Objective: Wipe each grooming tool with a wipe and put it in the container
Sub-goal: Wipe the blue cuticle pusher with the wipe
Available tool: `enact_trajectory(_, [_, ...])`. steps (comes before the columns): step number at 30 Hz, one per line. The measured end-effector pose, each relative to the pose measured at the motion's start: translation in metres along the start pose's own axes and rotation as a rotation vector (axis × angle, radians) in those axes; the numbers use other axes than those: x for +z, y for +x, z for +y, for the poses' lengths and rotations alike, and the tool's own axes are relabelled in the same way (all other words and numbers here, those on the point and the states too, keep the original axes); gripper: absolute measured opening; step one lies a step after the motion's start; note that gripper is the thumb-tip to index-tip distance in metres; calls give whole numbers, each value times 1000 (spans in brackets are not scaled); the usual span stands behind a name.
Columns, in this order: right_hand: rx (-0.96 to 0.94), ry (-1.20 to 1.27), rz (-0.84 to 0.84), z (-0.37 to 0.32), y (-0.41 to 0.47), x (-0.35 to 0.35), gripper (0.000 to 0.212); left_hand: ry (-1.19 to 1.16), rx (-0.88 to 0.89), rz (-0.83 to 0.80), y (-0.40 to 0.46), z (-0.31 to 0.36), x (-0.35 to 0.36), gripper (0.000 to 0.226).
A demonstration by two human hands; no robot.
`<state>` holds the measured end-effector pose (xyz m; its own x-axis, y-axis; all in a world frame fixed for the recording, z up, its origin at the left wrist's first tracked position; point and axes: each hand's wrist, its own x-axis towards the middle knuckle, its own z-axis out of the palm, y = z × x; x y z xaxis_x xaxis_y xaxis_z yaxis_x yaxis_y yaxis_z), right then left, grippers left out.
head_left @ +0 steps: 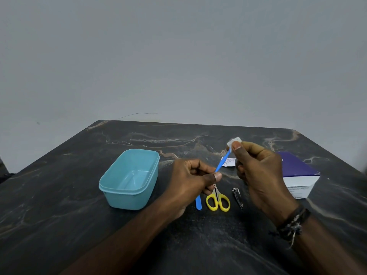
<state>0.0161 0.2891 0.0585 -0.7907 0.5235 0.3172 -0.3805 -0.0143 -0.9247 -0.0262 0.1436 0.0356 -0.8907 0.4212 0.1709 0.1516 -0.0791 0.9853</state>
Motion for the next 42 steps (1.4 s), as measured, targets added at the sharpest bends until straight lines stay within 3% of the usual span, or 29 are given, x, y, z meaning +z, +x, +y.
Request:
enact_trajectory(13, [-2, 15, 6, -1, 1, 1, 15, -9, 6, -5, -2, 2, 2, 16])
enact_trajectory(22, [-31, 51, 90, -6, 4, -3, 9, 14, 6, 43, -4, 7, 2, 9])
enact_trajectory(27, [-128, 69, 228, -11, 8, -5, 13, 91, 130, 120, -7, 18, 3, 5])
enact_trajectory(31, [-256, 40, 313, -16, 7, -7, 9, 266, 363, 286, -11, 30, 0, 5])
enact_trajectory(34, [-313, -32, 228, -15, 0, -1, 9, 364, 537, 438, -13, 53, -6, 8])
enact_trajectory(37, [-357, -119, 123, -12, -8, 9, 14, 697, 727, 641, -23, 78, -27, 12])
enact_trajectory(39, [-363, -138, 86, -12, -13, 12, 13, 978, 719, 753, -34, 86, -49, 11])
enact_trajectory(42, [-352, -145, 74, -13, -15, 14, 12, 1270, 552, 775, -51, 84, -80, 14])
